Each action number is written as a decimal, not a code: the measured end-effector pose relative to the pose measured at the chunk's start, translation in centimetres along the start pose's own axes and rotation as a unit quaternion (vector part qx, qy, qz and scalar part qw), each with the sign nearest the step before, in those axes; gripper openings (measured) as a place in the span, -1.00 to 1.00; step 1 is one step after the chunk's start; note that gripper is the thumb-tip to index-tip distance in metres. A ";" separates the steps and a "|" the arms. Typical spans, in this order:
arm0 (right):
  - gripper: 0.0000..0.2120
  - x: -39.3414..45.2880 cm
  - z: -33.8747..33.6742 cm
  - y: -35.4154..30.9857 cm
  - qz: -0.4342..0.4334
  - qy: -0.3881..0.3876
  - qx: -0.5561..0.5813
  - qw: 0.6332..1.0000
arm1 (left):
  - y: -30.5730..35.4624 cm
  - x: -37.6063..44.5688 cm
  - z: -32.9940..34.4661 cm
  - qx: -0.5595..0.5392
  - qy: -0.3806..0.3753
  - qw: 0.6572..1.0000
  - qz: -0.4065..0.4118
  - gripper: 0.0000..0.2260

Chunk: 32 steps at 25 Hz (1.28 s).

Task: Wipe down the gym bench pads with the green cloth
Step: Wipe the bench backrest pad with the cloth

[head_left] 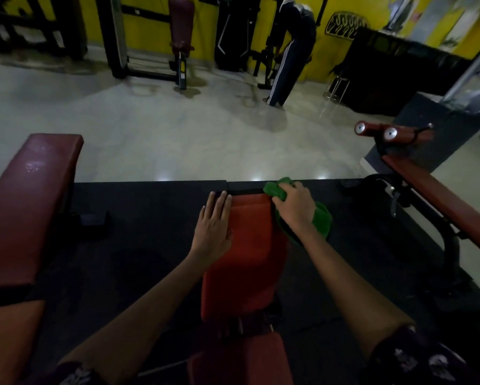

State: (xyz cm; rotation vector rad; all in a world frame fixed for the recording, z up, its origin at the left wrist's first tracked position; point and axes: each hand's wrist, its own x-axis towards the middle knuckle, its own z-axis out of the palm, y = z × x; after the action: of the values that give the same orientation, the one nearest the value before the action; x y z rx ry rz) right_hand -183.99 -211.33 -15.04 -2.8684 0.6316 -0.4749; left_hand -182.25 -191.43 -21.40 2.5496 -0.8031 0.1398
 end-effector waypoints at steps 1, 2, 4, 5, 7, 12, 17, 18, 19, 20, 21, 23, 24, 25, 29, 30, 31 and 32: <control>-0.61 0.0 -0.1 -0.3 -0.047 -0.021 -0.008 0.999 | -0.1 -0.1 0.1 -0.011 0.007 1.000 -0.003 -0.29; -0.60 0.1 -0.3 0.1 -0.078 -0.041 -0.009 0.996 | -0.1 -0.1 0.2 -0.018 0.010 1.000 -0.008 -0.32; -0.57 0.6 -1.2 2.3 -0.076 -0.072 -0.026 0.994 | 0.3 -0.2 0.2 -0.026 0.006 0.999 -0.027 -0.33; -0.56 0.9 -1.6 3.4 -0.040 -0.073 -0.042 0.996 | 0.5 -0.2 0.2 -0.027 -0.002 0.999 -0.041 -0.32; -0.56 1.1 -2.0 4.0 0.050 -0.056 -0.051 0.996 | 0.8 -0.3 0.2 -0.030 -0.022 0.997 -0.062 -0.29; -0.60 -1.1 -0.1 -2.8 -0.007 -0.045 -0.032 0.998 | 0.4 -0.5 0.0 -0.028 -0.033 0.997 -0.056 -0.31; -0.56 -0.9 -1.3 -0.3 -0.027 -0.090 -0.038 0.995 | 0.0 -0.6 0.0 -0.033 -0.029 0.998 -0.043 -0.31; -0.57 -0.5 -1.8 0.2 0.012 -0.084 -0.048 0.995 | -0.1 -0.5 0.0 -0.037 -0.029 0.998 -0.046 -0.31; -0.57 -0.2 -2.0 0.1 0.051 -0.073 -0.050 0.995 | 0.0 -0.6 0.1 -0.049 -0.026 0.997 -0.052 -0.31; -0.59 0.0 -1.8 -0.6 0.078 -0.063 -0.051 0.994 | 0.2 -0.8 0.3 -0.068 -0.024 0.996 -0.062 -0.31; -0.60 -0.1 -1.5 -1.7 0.085 -0.056 -0.052 0.993 | 0.3 -1.1 0.5 -0.091 -0.021 0.993 -0.074 -0.32; -0.62 -1.0 -0.6 -3.8 0.038 -0.055 -0.061 0.996 | 0.5 -1.5 1.0 -0.143 -0.011 0.984 -0.105 -0.34; -0.61 -1.4 -0.3 -4.1 0.002 -0.064 -0.056 0.996 | 0.5 -1.6 1.1 -0.163 -0.006 0.980 -0.117 -0.34; -0.60 -1.6 -0.3 -4.0 -0.028 -0.078 -0.051 0.995 | 0.3 -1.6 1.2 -0.173 -0.003 0.977 -0.125 -0.34; -0.59 -0.6 -1.6 -2.4 0.013 -0.090 -0.089 0.992 | -0.4 -1.9 1.1 -0.160 0.000 0.981 -0.109 -0.36; -0.60 -0.7 -1.4 -2.9 0.033 -0.079 -0.090 0.992 | -0.5 -2.0 1.1 -0.161 0.000 0.981 -0.109 -0.36; -0.60 -1.0 -1.1 -3.9 0.032 -0.071 -0.087 0.993 | -0.5 -2.0 1.2 -0.164 -0.002 0.980 -0.110 -0.36; -0.60 -1.5 -0.7 -4.9 0.009 -0.069 -0.083 0.994 | -0.5 -1.9 1.2 -0.170 -0.004 0.979 -0.115 -0.35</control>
State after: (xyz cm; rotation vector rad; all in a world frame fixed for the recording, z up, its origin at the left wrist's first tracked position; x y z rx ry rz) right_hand -183.65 -206.35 -13.67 -3.0143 0.7011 -0.2278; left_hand -183.64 -190.63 -23.05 2.2942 -0.4808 -0.0768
